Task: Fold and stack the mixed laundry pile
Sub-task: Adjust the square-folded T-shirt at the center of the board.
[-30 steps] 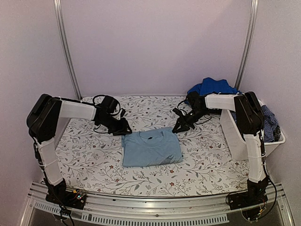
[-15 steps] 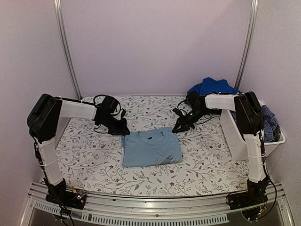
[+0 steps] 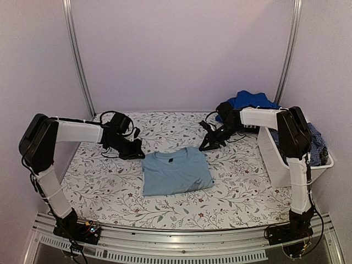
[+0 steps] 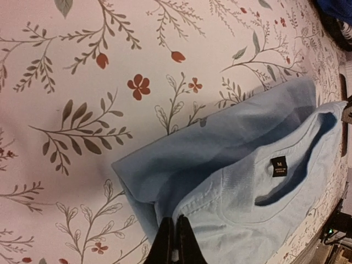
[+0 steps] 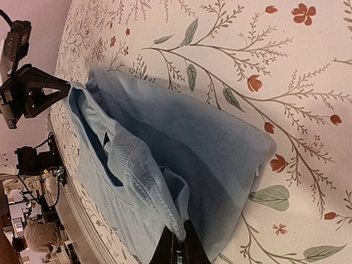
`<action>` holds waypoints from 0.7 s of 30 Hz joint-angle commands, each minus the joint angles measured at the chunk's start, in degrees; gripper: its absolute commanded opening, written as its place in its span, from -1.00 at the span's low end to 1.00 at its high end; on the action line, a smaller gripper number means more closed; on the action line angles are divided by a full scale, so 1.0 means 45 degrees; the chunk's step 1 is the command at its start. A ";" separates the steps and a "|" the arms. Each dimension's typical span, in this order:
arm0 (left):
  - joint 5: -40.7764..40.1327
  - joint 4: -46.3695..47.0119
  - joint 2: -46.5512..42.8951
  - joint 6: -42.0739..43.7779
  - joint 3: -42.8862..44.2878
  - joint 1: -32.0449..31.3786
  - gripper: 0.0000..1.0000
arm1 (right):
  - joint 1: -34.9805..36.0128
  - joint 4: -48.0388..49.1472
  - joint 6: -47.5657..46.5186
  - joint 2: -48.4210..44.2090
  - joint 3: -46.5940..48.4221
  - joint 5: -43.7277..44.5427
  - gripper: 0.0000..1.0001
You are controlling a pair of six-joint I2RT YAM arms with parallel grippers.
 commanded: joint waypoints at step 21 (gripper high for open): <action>-0.1122 -0.0398 0.3380 0.1383 0.3177 0.1448 -0.11 | 0.0192 0.0757 0.0947 0.1659 0.1616 0.1125 -0.75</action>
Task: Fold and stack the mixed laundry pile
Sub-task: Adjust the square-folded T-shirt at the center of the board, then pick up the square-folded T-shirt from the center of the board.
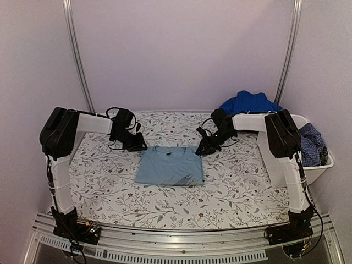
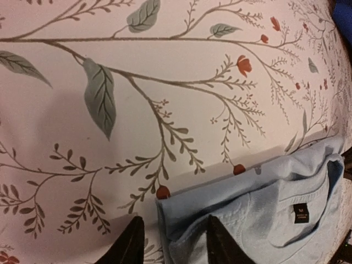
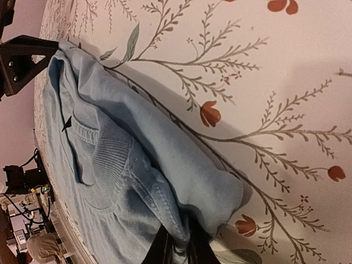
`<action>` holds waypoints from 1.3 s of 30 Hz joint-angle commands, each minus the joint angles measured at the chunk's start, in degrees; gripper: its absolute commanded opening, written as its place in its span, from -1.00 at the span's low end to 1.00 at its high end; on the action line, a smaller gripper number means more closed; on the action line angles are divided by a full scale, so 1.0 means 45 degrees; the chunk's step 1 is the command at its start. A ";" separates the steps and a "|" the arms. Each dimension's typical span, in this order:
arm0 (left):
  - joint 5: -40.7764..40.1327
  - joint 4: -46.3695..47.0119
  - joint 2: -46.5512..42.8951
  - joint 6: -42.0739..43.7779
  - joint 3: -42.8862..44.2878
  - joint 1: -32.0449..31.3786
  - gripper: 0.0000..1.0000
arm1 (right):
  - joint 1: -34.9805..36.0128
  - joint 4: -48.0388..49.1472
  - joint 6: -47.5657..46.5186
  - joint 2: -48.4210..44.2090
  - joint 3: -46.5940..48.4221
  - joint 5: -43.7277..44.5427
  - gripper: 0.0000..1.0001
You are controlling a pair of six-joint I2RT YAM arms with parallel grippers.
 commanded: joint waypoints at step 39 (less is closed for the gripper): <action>-0.3737 0.4146 -0.0861 0.9816 -0.2280 -0.9387 -0.15 | -0.0857 0.4745 0.6172 -0.6633 -0.9398 -0.2870 0.02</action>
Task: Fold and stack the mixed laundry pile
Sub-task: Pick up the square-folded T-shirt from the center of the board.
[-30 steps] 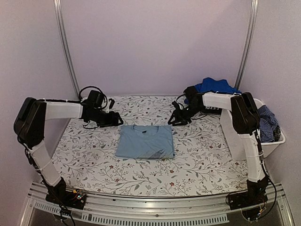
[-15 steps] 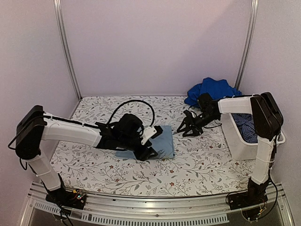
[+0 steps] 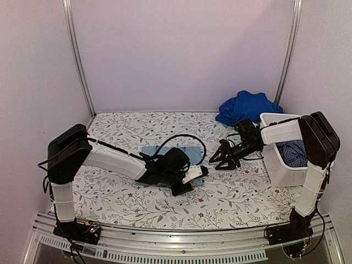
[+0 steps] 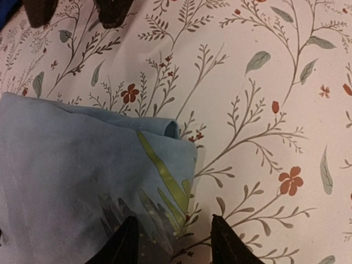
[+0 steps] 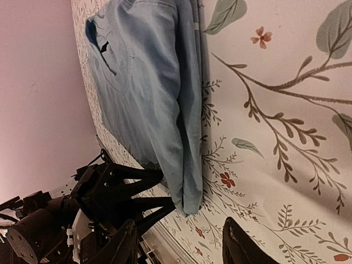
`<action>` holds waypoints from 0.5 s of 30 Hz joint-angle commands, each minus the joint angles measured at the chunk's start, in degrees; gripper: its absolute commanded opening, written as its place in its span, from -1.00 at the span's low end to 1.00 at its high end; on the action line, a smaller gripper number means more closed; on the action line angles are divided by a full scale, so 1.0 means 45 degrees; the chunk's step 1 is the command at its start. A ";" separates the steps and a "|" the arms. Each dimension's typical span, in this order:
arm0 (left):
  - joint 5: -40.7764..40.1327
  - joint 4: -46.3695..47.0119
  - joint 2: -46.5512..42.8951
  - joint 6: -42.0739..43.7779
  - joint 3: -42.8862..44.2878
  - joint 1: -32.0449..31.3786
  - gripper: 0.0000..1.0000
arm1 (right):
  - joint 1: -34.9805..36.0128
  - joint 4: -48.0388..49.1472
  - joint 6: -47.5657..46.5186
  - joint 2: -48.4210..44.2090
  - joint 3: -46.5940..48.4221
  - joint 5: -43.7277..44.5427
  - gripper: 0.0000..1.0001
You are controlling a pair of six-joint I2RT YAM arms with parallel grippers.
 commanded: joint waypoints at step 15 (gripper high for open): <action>0.1603 0.1169 0.1218 -0.0823 0.2260 0.0558 -1.00 | 0.0944 0.5694 0.5617 -0.0824 -0.2169 -0.0090 0.20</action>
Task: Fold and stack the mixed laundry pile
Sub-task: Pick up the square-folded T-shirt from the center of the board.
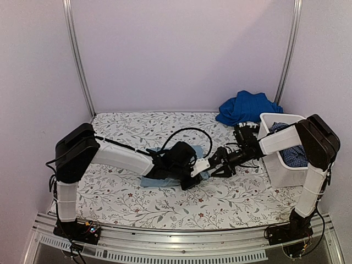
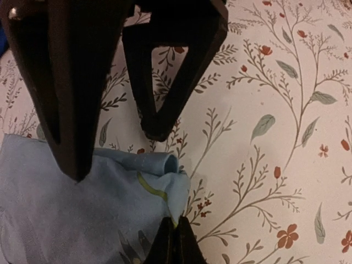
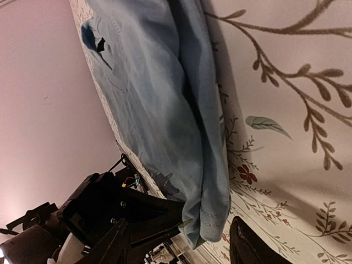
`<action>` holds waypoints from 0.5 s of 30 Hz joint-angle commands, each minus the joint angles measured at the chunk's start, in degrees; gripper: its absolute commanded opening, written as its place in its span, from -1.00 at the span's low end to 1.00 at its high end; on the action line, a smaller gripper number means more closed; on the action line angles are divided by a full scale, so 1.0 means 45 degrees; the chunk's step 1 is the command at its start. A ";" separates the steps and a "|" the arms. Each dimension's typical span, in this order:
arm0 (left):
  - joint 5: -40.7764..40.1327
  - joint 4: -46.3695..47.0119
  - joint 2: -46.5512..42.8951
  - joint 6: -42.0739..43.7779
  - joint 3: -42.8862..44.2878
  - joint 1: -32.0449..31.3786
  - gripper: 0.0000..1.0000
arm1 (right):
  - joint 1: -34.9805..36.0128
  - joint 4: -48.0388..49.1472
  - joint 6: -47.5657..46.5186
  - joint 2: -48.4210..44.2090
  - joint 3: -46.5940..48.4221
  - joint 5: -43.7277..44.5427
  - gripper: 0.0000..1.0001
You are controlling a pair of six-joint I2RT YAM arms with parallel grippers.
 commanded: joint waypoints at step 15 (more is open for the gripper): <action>0.1047 0.0491 0.0073 -0.1506 0.1356 0.0864 -1.00 | 0.0431 0.2353 0.4954 -0.1376 -0.1260 0.2619 0.35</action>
